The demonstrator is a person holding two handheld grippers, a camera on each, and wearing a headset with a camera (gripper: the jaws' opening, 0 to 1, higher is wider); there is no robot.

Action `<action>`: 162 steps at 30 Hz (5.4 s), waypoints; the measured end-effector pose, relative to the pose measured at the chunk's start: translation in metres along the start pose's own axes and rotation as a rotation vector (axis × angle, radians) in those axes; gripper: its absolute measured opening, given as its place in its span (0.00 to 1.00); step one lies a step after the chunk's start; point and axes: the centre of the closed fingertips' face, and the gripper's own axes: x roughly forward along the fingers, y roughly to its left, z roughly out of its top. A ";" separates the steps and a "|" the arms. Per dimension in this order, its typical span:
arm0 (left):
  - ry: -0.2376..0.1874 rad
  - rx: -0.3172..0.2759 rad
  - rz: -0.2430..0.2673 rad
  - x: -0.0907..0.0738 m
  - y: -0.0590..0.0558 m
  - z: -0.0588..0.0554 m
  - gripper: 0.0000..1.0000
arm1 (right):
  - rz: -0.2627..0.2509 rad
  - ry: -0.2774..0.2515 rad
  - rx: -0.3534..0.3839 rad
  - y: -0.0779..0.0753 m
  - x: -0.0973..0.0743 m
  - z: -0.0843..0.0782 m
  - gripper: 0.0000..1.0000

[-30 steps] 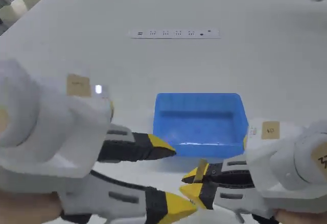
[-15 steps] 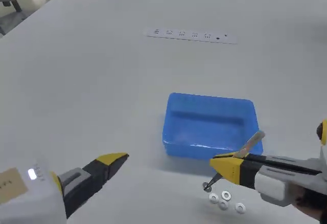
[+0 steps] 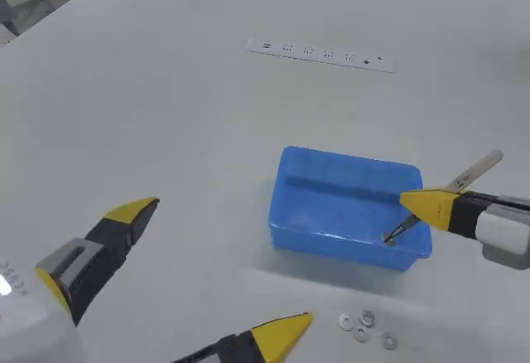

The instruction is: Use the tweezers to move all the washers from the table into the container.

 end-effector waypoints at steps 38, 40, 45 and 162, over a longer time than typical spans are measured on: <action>0.005 0.045 0.007 0.002 0.002 0.000 0.93 | -0.115 0.103 -0.222 -0.045 0.027 -0.016 0.04; 0.005 0.045 0.009 0.002 0.002 0.000 0.92 | -0.113 0.084 -0.211 -0.040 0.021 -0.013 0.04; 0.001 0.043 0.002 0.002 0.000 0.001 0.92 | -0.100 0.055 -0.206 -0.026 0.009 -0.009 0.04; -0.026 0.013 -0.014 -0.001 -0.001 0.004 0.89 | -0.042 0.026 -0.314 -0.002 0.035 0.005 0.03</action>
